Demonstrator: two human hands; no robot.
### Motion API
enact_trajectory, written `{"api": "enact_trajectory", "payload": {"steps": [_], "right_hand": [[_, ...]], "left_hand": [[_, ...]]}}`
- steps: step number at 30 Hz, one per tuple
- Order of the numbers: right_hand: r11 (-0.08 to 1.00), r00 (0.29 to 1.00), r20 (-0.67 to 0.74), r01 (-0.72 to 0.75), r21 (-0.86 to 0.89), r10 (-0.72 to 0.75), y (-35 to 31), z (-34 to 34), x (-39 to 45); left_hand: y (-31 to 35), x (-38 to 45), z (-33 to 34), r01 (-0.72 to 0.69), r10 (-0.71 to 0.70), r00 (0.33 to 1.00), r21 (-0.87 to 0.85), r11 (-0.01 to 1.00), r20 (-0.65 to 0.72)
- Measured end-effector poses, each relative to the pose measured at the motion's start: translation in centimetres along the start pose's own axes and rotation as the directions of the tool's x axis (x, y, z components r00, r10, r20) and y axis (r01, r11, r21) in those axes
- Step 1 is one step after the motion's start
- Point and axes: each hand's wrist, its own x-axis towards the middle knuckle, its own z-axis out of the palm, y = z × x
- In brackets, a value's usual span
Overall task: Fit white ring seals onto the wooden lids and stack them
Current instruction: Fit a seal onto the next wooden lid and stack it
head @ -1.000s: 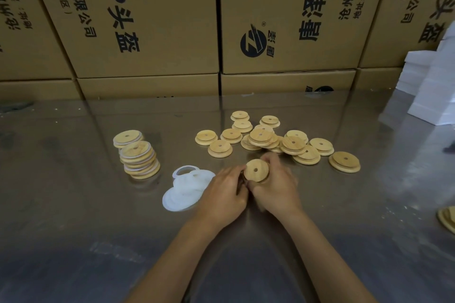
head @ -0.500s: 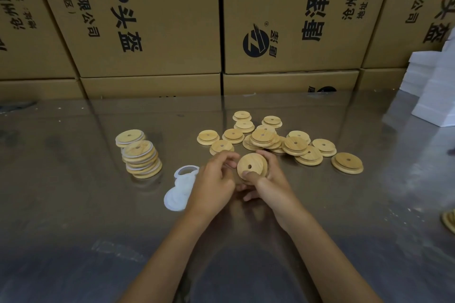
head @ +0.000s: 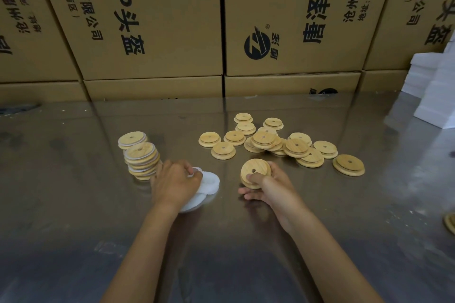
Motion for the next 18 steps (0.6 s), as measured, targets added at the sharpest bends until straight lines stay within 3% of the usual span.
{"api": "enact_trajectory", "payload": {"steps": [6, 12, 18], "right_hand": [[1.000, 1.000, 0.009, -0.004, -0.015, 0.004, -0.03, 0.03, -0.01], [1.000, 1.000, 0.013, -0.006, -0.020, 0.006, -0.04, -0.01, -0.07], [1.000, 1.000, 0.011, 0.002, 0.002, -0.002, 0.26, -0.15, 0.29]], "left_hand": [[-0.03, 0.36, -0.32, 0.044, -0.044, 0.999, -0.229, 0.973, 0.008], [0.05, 0.73, -0.62, 0.117, -0.128, 0.992, -0.528, 0.841, 0.017], [-0.20, 1.01, -0.77, 0.156, -0.163, 0.986, -0.599, 0.785, 0.044]]}}
